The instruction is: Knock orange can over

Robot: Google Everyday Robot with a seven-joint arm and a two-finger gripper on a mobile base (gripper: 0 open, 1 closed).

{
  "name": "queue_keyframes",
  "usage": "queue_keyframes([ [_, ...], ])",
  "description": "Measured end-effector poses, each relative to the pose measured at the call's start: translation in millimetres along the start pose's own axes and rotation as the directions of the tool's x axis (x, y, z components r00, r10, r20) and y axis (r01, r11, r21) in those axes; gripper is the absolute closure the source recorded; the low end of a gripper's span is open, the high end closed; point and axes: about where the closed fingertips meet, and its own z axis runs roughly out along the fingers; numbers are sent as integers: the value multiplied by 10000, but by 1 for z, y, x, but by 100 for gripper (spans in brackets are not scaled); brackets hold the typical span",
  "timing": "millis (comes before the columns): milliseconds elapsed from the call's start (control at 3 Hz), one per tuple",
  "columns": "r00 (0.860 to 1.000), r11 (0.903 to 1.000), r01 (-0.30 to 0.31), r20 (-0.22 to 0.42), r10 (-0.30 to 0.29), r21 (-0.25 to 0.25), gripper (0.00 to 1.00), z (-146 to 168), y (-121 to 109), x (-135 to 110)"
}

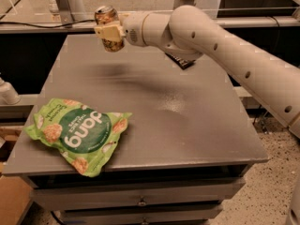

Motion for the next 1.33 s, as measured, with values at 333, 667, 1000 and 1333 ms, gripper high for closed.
queue_keyframes([
  [333, 9954, 9976, 285, -895, -341, -626, 100, -18, -4, -9],
  [667, 9764, 9902, 505, -2021, -764, -1303, 100, -35, -1, -3],
  [1000, 9288, 9750, 823, -3387, -1501, -2063, 100, -56, 11, 14],
  [1333, 8583, 9535, 1250, -4522, -2425, -2742, 100, -72, 20, 33],
])
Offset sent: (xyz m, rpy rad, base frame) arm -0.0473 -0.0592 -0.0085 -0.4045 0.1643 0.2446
